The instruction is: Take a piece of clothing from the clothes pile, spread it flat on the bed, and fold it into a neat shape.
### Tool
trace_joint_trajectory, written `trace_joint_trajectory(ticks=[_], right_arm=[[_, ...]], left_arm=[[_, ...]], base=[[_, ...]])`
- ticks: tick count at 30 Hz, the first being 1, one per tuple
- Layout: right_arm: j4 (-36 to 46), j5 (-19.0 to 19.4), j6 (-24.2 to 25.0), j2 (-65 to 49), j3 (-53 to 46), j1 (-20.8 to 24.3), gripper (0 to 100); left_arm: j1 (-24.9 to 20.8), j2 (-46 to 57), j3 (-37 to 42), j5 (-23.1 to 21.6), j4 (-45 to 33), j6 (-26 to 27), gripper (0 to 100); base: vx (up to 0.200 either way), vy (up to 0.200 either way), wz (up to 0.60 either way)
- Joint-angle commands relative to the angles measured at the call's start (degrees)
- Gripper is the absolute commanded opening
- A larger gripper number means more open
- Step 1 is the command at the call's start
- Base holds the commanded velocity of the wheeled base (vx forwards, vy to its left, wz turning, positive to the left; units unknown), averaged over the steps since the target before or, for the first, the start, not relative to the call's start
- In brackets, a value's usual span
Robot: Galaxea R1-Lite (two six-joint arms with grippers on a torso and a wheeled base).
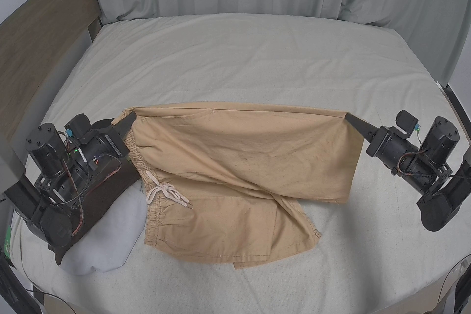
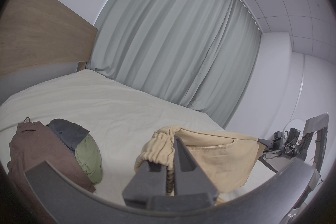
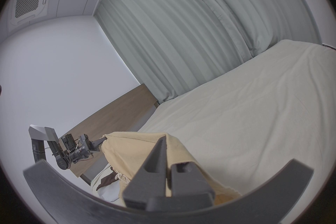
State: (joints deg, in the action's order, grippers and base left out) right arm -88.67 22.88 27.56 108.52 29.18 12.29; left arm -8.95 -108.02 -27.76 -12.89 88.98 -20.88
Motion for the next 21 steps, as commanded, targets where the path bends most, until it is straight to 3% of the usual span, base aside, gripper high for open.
trace_joint_trajectory(ticks=[1,21], right_arm=[[0.0,0.0,-0.1,0.4,0.0,0.2,0],[0.2,0.0,-3.1,8.5,10.6,-0.7,0]], left_arm=[[-0.1,-0.1,0.1,0.1,0.1,0.0,0],[-0.5,-8.0,-6.0,0.2,0.1,-0.1,0]], base=[[0.0,0.0,0.0],[0.0,0.0,0.0]])
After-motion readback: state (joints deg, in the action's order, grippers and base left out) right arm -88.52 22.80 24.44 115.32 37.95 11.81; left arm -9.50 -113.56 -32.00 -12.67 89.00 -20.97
